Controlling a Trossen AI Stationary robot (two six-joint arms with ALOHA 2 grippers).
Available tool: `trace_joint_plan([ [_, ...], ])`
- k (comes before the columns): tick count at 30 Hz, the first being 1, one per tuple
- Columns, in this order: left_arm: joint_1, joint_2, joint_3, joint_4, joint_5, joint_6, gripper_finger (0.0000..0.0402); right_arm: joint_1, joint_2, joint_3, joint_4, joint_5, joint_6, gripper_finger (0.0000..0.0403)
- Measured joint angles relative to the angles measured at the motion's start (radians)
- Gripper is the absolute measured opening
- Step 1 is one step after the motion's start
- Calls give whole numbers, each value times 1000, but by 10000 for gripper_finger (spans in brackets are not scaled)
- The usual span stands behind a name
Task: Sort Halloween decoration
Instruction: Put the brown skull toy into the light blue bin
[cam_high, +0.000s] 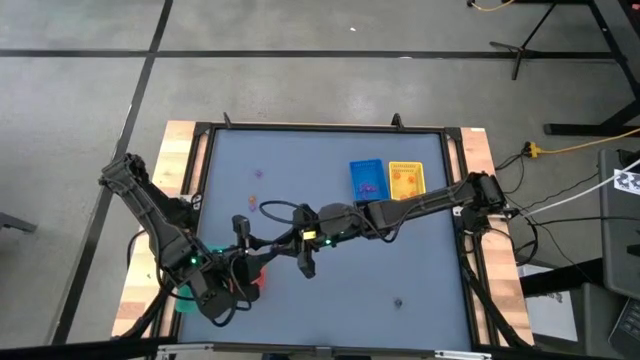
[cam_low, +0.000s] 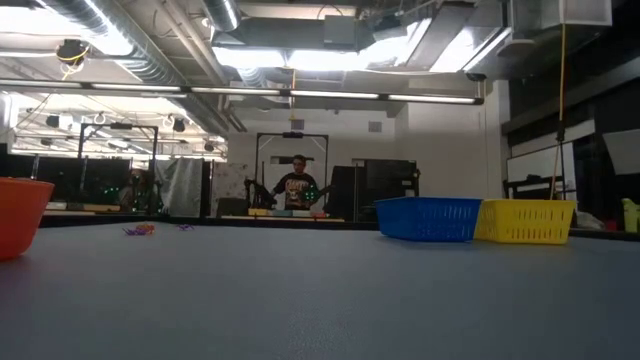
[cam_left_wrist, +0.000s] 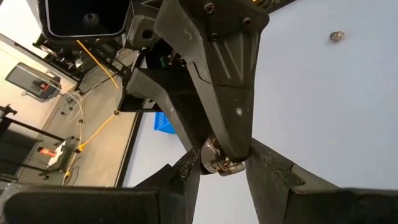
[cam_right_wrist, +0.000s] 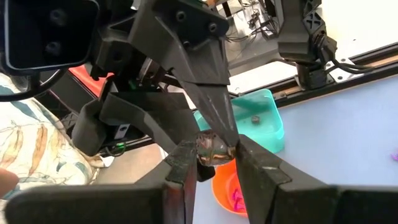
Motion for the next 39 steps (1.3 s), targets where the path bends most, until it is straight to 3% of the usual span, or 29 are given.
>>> trace_joint_plan([
  [7, 3, 0, 0, 0, 0, 0, 101, 0, 0, 0, 2, 0, 0, 92],
  [18, 3, 0, 0, -2, 2, 2, 65, 0, 0, 0, 7, -3, -1, 92],
  [39, 4, 1, -1, -1, 3, 0, 62, 0, 0, 0, -4, -19, 11, 93],
])
